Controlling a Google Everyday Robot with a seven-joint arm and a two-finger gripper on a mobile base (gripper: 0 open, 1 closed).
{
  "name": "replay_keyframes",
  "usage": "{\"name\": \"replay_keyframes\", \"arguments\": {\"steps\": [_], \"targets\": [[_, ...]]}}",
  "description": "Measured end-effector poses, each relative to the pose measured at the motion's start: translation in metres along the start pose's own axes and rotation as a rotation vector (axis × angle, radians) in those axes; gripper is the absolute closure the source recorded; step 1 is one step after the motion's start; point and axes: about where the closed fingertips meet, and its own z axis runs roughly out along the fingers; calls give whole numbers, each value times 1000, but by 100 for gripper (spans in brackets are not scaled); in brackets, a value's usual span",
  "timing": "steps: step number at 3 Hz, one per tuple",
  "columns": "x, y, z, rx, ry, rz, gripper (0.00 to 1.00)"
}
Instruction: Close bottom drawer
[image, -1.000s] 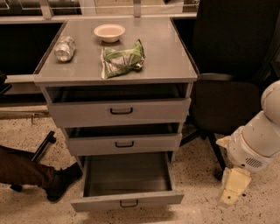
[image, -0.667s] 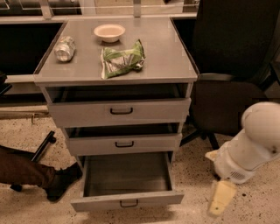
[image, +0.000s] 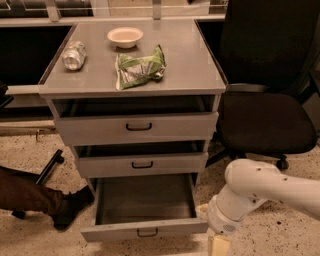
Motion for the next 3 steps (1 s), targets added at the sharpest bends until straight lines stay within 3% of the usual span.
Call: {"name": "replay_keyframes", "arguments": {"steps": [2, 3], "targets": [[3, 3, 12, -26, -10, -1, 0], [3, -4, 41, -72, -39, -35, 0]]}}
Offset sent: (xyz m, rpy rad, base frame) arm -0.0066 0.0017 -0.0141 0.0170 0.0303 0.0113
